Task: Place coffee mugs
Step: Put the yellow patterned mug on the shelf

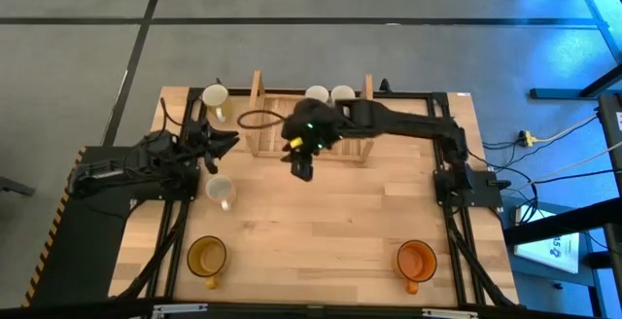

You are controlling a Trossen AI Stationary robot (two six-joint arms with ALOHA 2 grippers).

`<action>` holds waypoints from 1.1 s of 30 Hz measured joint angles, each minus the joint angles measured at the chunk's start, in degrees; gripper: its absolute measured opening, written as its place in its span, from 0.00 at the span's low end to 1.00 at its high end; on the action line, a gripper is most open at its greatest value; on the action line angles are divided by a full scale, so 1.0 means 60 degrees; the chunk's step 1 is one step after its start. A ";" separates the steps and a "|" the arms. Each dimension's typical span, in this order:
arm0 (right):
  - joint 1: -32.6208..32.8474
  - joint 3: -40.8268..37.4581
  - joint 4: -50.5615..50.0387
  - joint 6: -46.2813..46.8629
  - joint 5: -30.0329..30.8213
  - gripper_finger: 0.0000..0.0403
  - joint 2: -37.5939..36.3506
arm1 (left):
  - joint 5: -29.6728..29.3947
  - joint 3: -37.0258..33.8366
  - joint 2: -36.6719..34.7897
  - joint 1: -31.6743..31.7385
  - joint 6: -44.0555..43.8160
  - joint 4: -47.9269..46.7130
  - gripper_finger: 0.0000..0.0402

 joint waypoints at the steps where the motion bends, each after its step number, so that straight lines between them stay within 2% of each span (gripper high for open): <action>1: 0.0184 0.0002 -0.0025 0.0081 0.0241 0.33 -0.0153 | 0.0191 0.0380 0.0199 0.0000 0.0085 -0.0461 0.29; 5: 0.0847 -0.0344 -0.0591 0.0584 0.1790 0.33 -0.0793 | 0.1048 0.1770 0.1234 -0.0001 0.0061 -0.2721 0.33; 9: 0.1395 -0.1702 -0.0634 0.1242 0.2718 0.33 -0.1778 | 0.1859 0.3055 0.2594 -0.0078 -0.0132 -0.4183 0.34; 13: 0.1945 -0.4080 0.0346 0.2045 0.3319 0.33 -0.3121 | 0.1971 0.4379 0.4040 -0.0258 -0.0810 -0.5771 0.33; 17: 0.2564 -0.7190 0.2388 0.3039 0.3806 0.33 -0.4876 | 0.2007 0.5836 0.5250 -0.0470 -0.1260 -0.7826 0.33; 21: 0.3202 -0.9918 0.4212 0.4273 0.4323 0.33 -0.6445 | 0.2106 0.7174 0.6047 -0.0675 -0.1925 -0.9242 0.33; 24: 0.3621 -1.1305 0.5008 0.4936 0.4567 0.33 -0.7334 | 0.2118 0.8040 0.6547 -0.0822 -0.2522 -1.0575 0.33; 29: 0.4151 -1.2529 0.5210 0.5577 0.4979 0.33 -0.8108 | 0.2160 0.8410 0.7351 -0.1173 -0.3232 -1.2503 0.33; 33: 0.4296 -1.2818 0.5149 0.5582 0.5074 0.33 -0.8189 | 0.1965 0.8098 0.8072 -0.1577 -0.2370 -1.3074 0.33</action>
